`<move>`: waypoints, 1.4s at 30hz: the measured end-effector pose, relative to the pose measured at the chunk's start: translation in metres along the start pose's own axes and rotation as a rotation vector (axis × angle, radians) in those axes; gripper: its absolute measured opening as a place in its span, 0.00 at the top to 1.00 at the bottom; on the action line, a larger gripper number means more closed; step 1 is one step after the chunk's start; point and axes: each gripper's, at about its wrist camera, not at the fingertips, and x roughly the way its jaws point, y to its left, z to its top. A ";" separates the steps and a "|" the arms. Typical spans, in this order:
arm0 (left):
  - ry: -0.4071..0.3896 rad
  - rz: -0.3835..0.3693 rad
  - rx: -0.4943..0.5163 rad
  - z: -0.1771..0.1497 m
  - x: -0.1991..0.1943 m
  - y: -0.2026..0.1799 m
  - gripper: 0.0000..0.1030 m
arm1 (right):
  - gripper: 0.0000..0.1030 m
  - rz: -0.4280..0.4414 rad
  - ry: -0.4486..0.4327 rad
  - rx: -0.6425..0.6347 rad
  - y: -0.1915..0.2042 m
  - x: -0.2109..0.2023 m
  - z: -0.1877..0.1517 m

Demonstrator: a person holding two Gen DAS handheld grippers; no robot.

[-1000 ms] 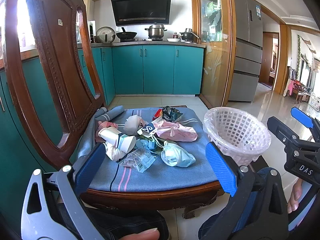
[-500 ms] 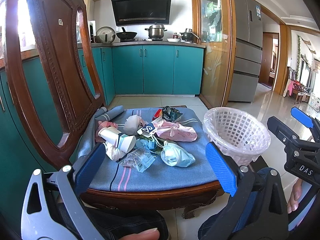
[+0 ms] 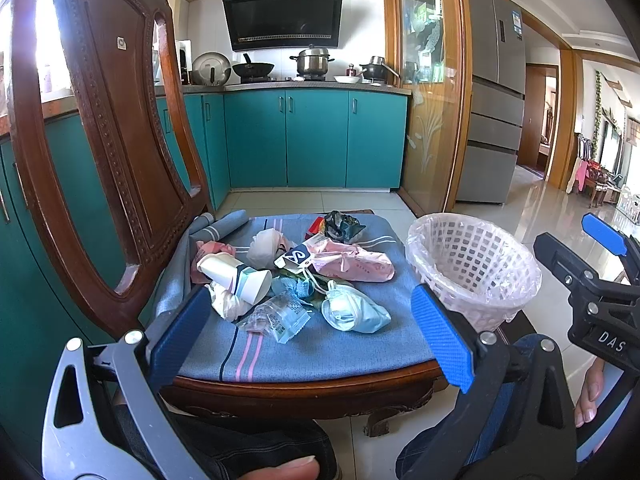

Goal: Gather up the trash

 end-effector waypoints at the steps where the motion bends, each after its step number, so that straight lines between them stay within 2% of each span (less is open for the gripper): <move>1: 0.000 0.000 0.000 0.000 0.000 0.000 0.03 | 0.02 0.000 0.000 0.000 0.000 0.000 0.000; 42: 0.046 0.009 0.004 -0.006 0.010 -0.001 0.03 | 0.02 0.018 0.024 0.007 0.003 0.006 -0.003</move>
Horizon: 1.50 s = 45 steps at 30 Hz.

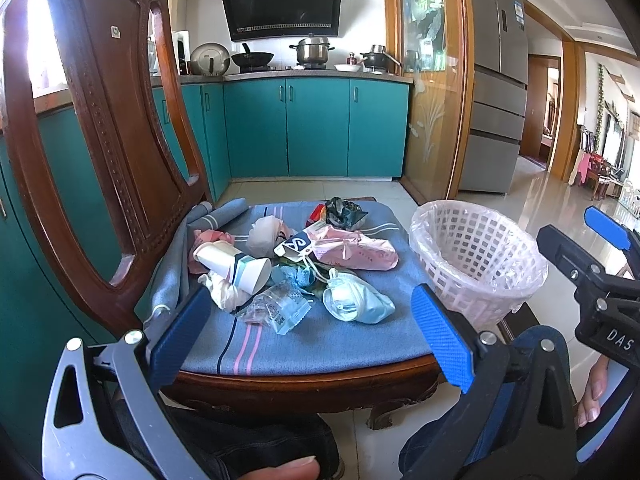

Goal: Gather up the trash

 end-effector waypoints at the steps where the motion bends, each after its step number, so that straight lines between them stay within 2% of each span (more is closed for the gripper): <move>1: 0.004 0.002 0.001 0.000 0.001 0.000 0.03 | 0.02 -0.003 0.001 0.004 0.000 0.000 0.000; 8: 0.071 0.066 -0.008 -0.006 0.017 0.010 0.03 | 0.02 0.021 0.048 0.049 -0.005 0.017 -0.004; 12: 0.129 0.118 -0.069 -0.014 0.033 0.038 0.03 | 0.02 0.112 0.158 -0.006 0.006 0.048 -0.016; 15: 0.163 0.139 -0.109 -0.022 0.042 0.056 0.03 | 0.02 0.235 0.265 -0.005 0.020 0.089 -0.027; 19: 0.191 0.156 -0.142 -0.029 0.049 0.070 0.04 | 0.03 0.252 0.379 -0.070 0.052 0.143 -0.037; 21: 0.207 0.156 -0.158 -0.030 0.054 0.076 0.04 | 0.03 0.288 0.427 -0.089 0.069 0.168 -0.042; 23: 0.220 0.158 -0.166 -0.030 0.059 0.079 0.04 | 0.03 0.278 0.472 -0.119 0.081 0.189 -0.049; 26: 0.253 0.145 -0.169 -0.033 0.070 0.080 0.04 | 0.09 0.291 0.510 -0.153 0.090 0.207 -0.057; 27: 0.266 0.145 -0.167 -0.034 0.075 0.080 0.04 | 0.13 0.300 0.520 -0.167 0.092 0.210 -0.059; 29: 0.283 0.149 -0.164 -0.036 0.083 0.079 0.04 | 0.31 0.322 0.543 -0.188 0.092 0.213 -0.065; 30: 0.287 0.150 -0.164 -0.036 0.085 0.080 0.04 | 0.53 0.344 0.567 -0.196 0.092 0.216 -0.067; 31: 0.292 0.152 -0.166 -0.036 0.089 0.080 0.04 | 0.63 0.363 0.585 -0.199 0.092 0.217 -0.070; 33: 0.296 0.157 -0.167 -0.036 0.095 0.081 0.04 | 0.70 0.392 0.592 -0.214 0.089 0.214 -0.071; 39: 0.315 0.170 -0.177 -0.036 0.112 0.082 0.04 | 0.73 0.431 0.546 -0.232 0.066 0.195 -0.053; 45: 0.303 0.164 -0.194 -0.027 0.124 0.078 0.04 | 0.73 0.454 0.412 -0.264 0.044 0.191 0.014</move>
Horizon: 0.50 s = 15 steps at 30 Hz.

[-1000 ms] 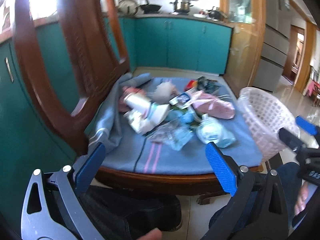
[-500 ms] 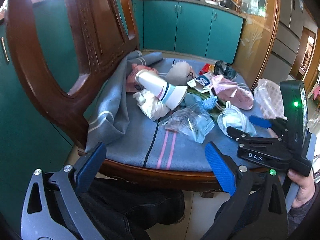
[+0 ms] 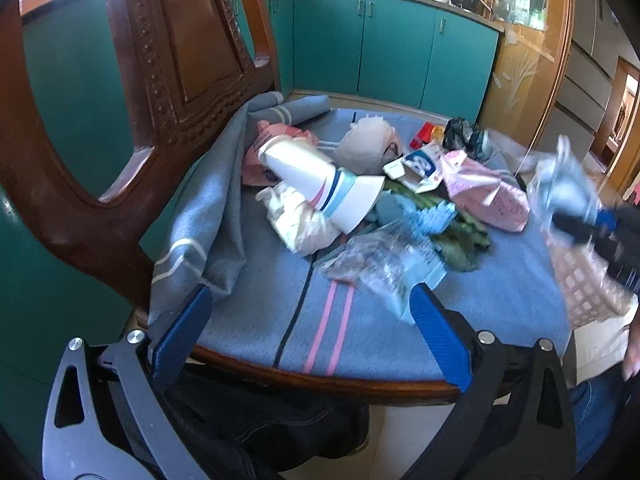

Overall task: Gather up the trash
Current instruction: 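Grasp the blue face mask by its ear loops with the right tool, then grasp the clear plastic wrapper with the left tool while the right tool lifts the mask toward the basket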

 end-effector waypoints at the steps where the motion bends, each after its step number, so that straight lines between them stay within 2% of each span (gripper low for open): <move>1: -0.003 -0.008 -0.008 0.002 0.000 -0.001 0.04 | 0.73 0.007 -0.022 0.000 -0.003 -0.005 0.006; 4: 0.004 -0.032 -0.036 0.009 0.002 -0.005 0.04 | 0.73 -0.010 -0.092 0.021 -0.020 -0.008 0.025; 6: 0.017 -0.042 -0.043 0.012 0.005 -0.009 0.04 | 0.73 0.009 -0.121 0.074 -0.032 -0.007 0.025; 8: 0.027 -0.043 -0.044 0.015 0.010 -0.014 0.04 | 0.73 0.043 -0.108 0.133 -0.045 0.000 0.016; 10: 0.040 -0.035 -0.041 0.017 0.019 -0.019 0.04 | 0.73 0.013 -0.080 0.151 -0.053 0.007 0.008; 15: 0.088 -0.040 -0.011 0.019 0.042 -0.042 0.04 | 0.73 0.035 -0.097 0.218 -0.072 -0.002 0.004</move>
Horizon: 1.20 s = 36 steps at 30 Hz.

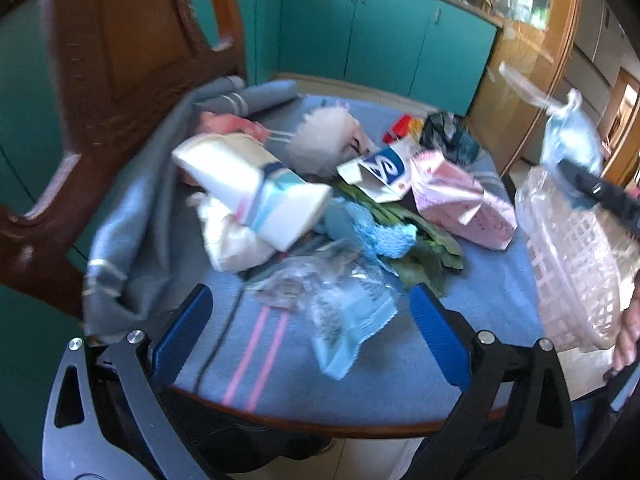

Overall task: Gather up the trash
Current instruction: 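Grasp the clear plastic wrapper with the left tool while the right tool lifts the mask toward the basket, then open both tools over the white basket, dropping the mask and the wrapper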

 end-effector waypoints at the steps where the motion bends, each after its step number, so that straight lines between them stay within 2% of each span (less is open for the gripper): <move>1: 0.008 0.006 0.010 0.000 0.006 -0.004 0.04 | 0.73 -0.014 -0.005 -0.003 -0.002 -0.003 -0.001; 4: 0.050 0.038 0.021 0.000 0.025 -0.009 0.04 | 0.72 -0.030 -0.009 -0.002 -0.007 -0.006 -0.006; 5: 0.061 0.036 0.018 -0.001 0.029 -0.008 0.08 | 0.72 -0.034 -0.009 -0.001 -0.008 -0.007 -0.006; 6: 0.071 0.033 0.014 -0.002 0.032 -0.007 0.20 | 0.72 -0.037 -0.009 0.000 -0.009 -0.009 -0.007; 9: 0.085 0.012 0.026 -0.005 0.033 -0.007 0.38 | 0.73 -0.041 -0.012 0.009 -0.012 -0.010 -0.009; 12: 0.054 0.021 0.043 -0.009 0.024 -0.008 0.42 | 0.73 -0.045 -0.019 0.020 -0.015 -0.012 -0.009; 20: -0.013 0.012 0.081 -0.013 -0.016 -0.013 0.47 | 0.73 -0.100 -0.031 0.053 -0.028 -0.021 -0.010; 23: -0.033 0.004 0.088 -0.014 -0.028 -0.015 0.47 | 0.73 -0.156 -0.028 0.076 -0.041 -0.025 -0.012; 28: -0.105 -0.063 0.103 -0.005 -0.057 -0.026 0.47 | 0.72 -0.257 -0.034 0.125 -0.072 -0.042 -0.019; 32: -0.146 -0.127 0.139 0.009 -0.067 -0.056 0.46 | 0.72 -0.363 -0.016 0.152 -0.094 -0.051 -0.028; 35: -0.166 -0.205 0.184 0.021 -0.068 -0.092 0.46 | 0.70 -0.403 0.074 0.183 -0.113 -0.043 -0.040; 36: -0.169 -0.238 0.210 0.024 -0.067 -0.108 0.46 | 0.64 -0.420 0.109 0.213 -0.121 -0.039 -0.045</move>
